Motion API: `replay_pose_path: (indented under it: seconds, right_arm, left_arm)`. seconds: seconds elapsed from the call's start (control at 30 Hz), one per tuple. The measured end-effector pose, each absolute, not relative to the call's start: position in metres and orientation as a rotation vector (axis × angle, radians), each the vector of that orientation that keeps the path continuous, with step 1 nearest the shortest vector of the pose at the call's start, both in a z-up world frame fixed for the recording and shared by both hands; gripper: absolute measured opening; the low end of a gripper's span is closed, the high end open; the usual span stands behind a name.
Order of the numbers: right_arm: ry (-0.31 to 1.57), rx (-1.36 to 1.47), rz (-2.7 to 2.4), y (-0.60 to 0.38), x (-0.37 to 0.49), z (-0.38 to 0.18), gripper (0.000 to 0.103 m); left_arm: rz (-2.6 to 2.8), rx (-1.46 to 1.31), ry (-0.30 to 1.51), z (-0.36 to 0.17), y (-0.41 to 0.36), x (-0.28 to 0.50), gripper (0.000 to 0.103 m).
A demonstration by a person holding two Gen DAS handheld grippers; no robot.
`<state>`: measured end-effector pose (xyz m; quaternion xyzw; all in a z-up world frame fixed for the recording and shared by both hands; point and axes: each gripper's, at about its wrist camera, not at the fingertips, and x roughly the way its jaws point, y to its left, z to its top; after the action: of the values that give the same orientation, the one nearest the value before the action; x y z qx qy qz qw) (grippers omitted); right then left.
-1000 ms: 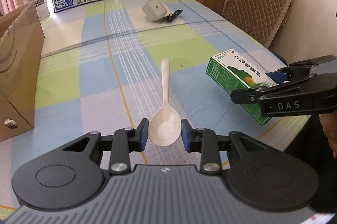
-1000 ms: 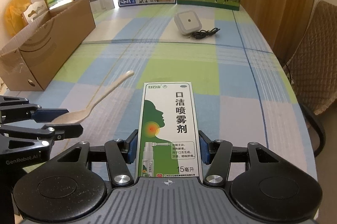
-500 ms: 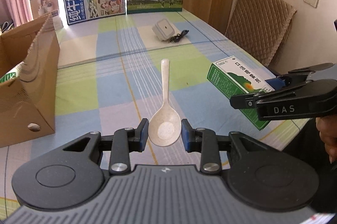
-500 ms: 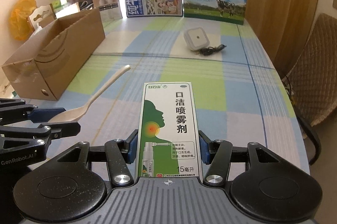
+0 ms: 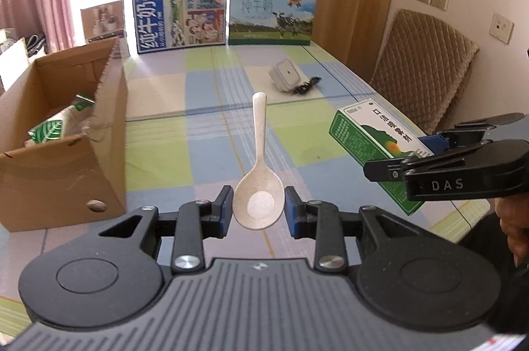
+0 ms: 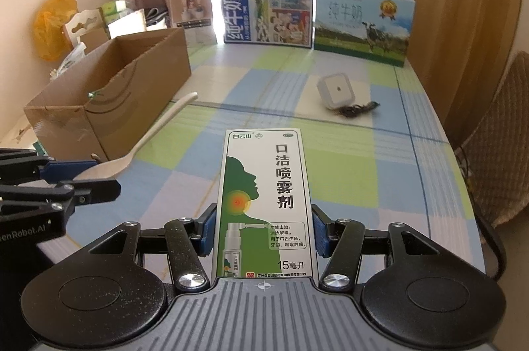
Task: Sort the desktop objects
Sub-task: 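Carry the spoon and spray box over the cardboard box with both tools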
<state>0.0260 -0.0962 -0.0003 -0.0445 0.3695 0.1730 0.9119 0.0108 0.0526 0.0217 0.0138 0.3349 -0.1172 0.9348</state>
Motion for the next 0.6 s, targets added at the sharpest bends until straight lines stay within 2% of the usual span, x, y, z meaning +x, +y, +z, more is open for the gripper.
replay_pose_path:
  seconds: [0.6]
  right_arm:
    - [0.683, -0.157, 0.548, 0.002, 0.062, 0.036, 0.053]
  left_arm:
    - [-0.073, 0.0, 0.594, 0.06, 0.133, 0.008, 0.027]
